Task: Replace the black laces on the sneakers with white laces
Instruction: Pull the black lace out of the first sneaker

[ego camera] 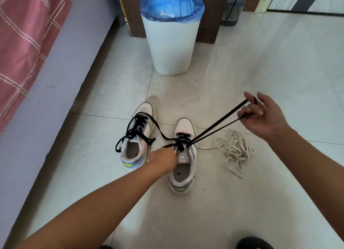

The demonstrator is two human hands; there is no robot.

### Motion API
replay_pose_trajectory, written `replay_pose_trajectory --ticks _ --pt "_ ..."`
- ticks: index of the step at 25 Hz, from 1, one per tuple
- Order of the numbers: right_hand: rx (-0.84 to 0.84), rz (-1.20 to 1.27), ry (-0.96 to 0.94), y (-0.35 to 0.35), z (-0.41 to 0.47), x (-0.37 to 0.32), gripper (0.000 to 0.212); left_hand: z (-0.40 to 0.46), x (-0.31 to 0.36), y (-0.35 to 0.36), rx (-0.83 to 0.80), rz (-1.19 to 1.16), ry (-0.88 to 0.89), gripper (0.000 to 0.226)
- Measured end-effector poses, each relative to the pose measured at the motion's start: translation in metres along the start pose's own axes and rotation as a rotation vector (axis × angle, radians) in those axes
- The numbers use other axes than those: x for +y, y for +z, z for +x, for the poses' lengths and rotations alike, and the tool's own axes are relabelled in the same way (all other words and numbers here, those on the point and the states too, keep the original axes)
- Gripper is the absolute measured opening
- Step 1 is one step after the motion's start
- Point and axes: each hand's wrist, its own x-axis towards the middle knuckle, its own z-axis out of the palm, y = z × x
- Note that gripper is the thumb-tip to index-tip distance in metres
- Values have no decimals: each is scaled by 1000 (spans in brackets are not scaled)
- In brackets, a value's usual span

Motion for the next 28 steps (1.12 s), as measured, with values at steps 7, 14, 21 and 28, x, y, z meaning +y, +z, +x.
replay_pose_trajectory --ticks 7,14,21,28 --pt "99 23 -174 -28 20 -37 10 -2 8 0 -16 16 6 32" --pt "206 -459 -149 -30 34 -51 14 -4 3 4 -41 -99 34 32" --pt "-372 -1734 30 7 -31 107 58 -4 13 -5 162 -206 57 31" --pt "-199 -2145 -200 14 -20 134 31 -6 0 -11 179 -130 146 32"
